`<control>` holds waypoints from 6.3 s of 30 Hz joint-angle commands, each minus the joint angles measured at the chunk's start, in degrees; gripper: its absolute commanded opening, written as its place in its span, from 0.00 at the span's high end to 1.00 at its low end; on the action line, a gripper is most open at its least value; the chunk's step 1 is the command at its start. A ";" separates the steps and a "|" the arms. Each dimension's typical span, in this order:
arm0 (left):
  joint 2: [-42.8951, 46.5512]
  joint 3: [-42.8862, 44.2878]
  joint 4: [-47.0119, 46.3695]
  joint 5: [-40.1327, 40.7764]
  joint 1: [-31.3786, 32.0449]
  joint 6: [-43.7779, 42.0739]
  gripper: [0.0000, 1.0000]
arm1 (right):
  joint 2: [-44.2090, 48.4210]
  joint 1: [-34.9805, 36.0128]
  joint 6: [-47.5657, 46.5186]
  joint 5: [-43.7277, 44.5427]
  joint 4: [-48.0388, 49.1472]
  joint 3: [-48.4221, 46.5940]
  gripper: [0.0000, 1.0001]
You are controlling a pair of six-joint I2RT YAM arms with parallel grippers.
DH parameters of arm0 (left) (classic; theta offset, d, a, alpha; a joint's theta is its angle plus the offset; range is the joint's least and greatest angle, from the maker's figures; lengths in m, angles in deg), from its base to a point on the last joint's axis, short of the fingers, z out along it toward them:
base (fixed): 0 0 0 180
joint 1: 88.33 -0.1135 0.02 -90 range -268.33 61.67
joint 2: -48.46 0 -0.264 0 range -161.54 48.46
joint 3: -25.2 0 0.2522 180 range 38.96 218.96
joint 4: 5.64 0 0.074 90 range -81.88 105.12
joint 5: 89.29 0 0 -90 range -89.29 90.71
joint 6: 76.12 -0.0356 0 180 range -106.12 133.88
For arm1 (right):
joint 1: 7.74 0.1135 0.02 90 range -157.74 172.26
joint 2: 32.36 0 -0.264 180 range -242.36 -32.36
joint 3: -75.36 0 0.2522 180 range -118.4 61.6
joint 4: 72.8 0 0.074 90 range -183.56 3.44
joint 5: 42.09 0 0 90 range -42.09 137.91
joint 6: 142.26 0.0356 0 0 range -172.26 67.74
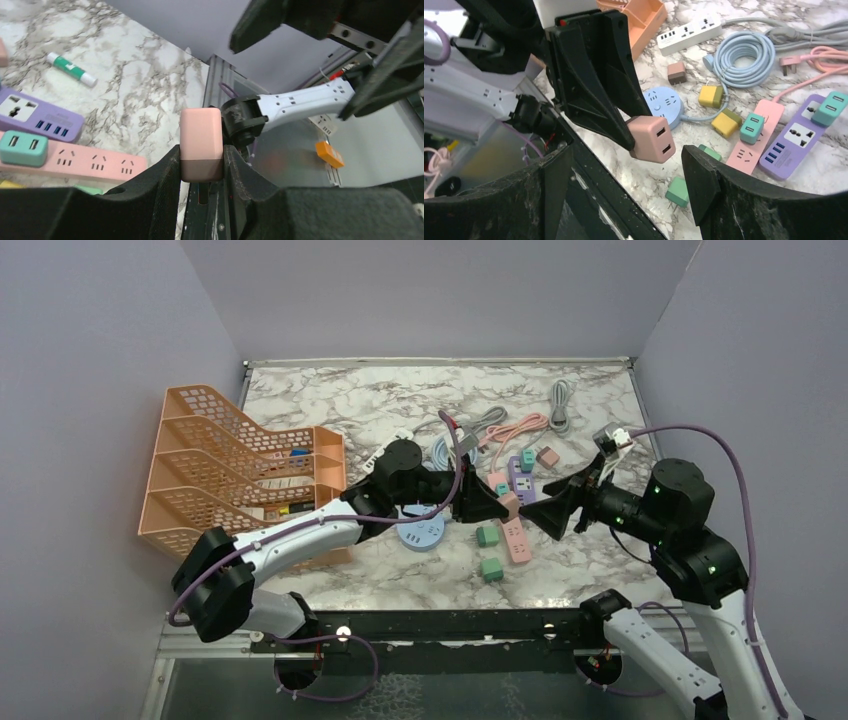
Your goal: Insert the plug
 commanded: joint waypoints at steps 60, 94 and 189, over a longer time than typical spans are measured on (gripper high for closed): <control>28.53 -17.53 24.56 40.61 -0.18 -1.21 0.20 | -16.29 -0.03 -1.33 8.04 3.24 13.54 0.99; 40.45 -26.85 31.39 41.09 -0.18 1.57 0.06 | -40.95 0.74 -2.22 20.14 -7.56 1.51 0.99; 36.80 -24.71 30.25 42.23 -0.13 -0.96 0.05 | -53.84 10.01 14.76 40.76 -7.91 -6.53 0.61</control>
